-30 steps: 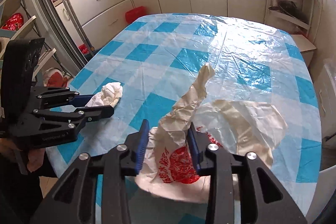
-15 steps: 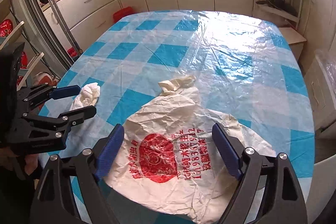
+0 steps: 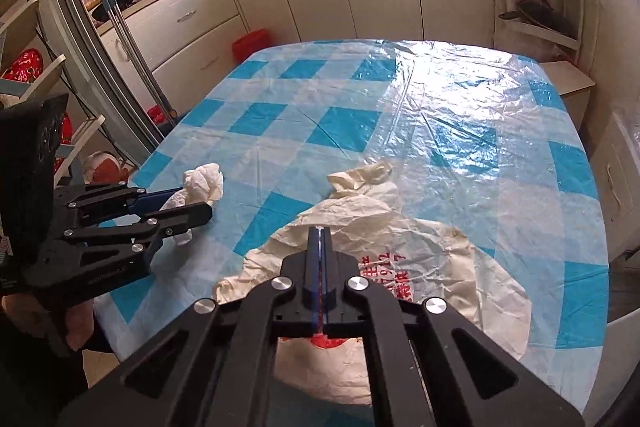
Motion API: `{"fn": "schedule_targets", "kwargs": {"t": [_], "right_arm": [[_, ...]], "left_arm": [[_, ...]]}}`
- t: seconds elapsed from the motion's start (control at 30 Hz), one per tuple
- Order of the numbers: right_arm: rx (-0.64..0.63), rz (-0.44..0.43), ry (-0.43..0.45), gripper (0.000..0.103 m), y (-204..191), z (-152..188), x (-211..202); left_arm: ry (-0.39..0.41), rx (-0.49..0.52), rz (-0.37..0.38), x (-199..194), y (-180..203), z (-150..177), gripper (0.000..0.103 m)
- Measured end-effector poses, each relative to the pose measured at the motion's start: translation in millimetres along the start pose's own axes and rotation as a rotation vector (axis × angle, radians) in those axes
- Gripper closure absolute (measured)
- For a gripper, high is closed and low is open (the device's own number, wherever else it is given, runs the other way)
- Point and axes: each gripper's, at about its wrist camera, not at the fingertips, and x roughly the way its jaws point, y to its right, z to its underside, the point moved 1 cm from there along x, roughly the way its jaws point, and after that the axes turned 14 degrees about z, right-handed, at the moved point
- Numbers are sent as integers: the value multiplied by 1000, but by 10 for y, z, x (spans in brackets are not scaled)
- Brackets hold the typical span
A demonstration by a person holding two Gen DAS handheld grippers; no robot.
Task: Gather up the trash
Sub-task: 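Lift the bag with the right tool while the left tool holds the small tissue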
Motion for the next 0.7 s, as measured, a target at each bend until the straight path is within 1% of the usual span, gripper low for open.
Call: {"fn": "schedule_targets", "kwargs": {"t": [0.2, 0.33, 0.47, 0.57, 0.6, 0.63, 0.67, 0.7], "right_arm": [[15, 1, 37, 102, 20, -37, -68], [16, 4, 47, 102, 29, -54, -91], [-5, 2, 19, 102, -8, -43, -38], [-19, 17, -25, 102, -29, -15, 34], [-16, 20, -36, 93, -24, -5, 54], [-10, 27, -47, 55, -18, 2, 71], [-5, 45, -49, 33, -13, 3, 75], [0, 73, -38, 16, -8, 6, 62]], "left_arm": [[19, -31, -13, -28, -60, -31, 81], [14, -36, -22, -3, -77, -32, 81], [-7, -36, -31, 57, -78, -17, 81], [-20, -40, -38, 99, -88, -2, 81], [-23, -41, -39, 107, -91, 2, 81], [-25, -43, -41, 114, -95, 6, 81], [-24, -43, -43, 113, -98, 6, 81], [-24, -44, -44, 112, -100, 5, 81]]}}
